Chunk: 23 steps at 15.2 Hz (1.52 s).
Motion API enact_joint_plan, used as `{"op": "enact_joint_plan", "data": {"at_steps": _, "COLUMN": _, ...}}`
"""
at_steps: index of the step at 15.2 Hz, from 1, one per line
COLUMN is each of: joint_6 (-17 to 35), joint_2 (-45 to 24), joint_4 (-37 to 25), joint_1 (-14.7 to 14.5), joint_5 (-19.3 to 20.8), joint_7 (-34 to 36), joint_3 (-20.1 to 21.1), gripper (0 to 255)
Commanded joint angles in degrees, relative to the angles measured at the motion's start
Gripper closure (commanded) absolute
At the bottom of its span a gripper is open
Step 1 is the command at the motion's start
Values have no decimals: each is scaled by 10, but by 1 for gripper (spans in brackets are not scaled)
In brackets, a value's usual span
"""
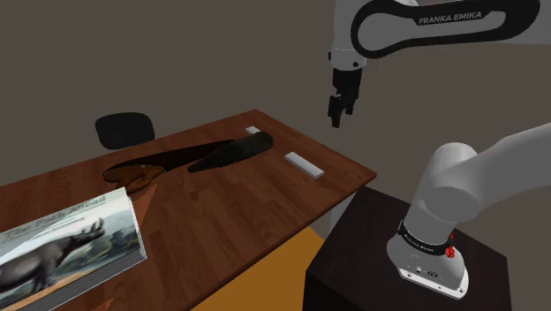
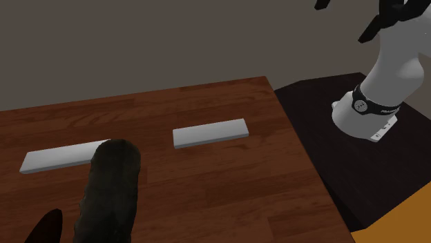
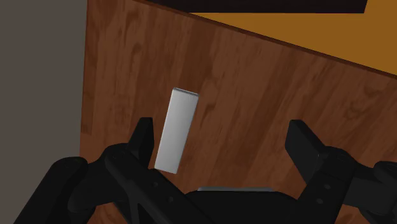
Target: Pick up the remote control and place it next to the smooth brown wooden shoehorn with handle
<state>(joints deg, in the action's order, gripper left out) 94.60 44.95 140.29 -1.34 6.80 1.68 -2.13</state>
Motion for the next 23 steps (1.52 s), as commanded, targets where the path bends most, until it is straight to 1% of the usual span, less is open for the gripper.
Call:
{"op": "enact_joint_plan", "data": {"at_steps": 1, "joint_6": 0, "joint_2": 0, "joint_4": 0, "joint_1": 0, "joint_5": 0, "joint_7": 0, "joint_3": 0, "gripper": 0}}
{"op": "enact_joint_plan", "data": {"at_steps": 7, "joint_6": 125, "joint_2": -85, "joint_4": 35, "joint_1": 9, "joint_5": 11, "joint_7": -12, "joint_3": -33, "gripper": 0}}
{"op": "enact_joint_plan", "data": {"at_steps": 12, "joint_6": 228, "joint_2": -177, "joint_4": 41, "joint_1": 14, "joint_5": 12, "joint_7": -25, "joint_3": -59, "gripper": 0}}
{"op": "enact_joint_plan", "data": {"at_steps": 18, "joint_6": 341, "joint_2": -308, "joint_4": 20, "joint_1": 15, "joint_5": -2, "joint_7": -49, "joint_3": -88, "gripper": 0}}
{"op": "enact_joint_plan", "data": {"at_steps": 23, "joint_6": 419, "joint_2": -425, "joint_4": -20, "joint_1": 16, "joint_5": -37, "joint_7": -82, "joint_3": -105, "gripper": 0}}
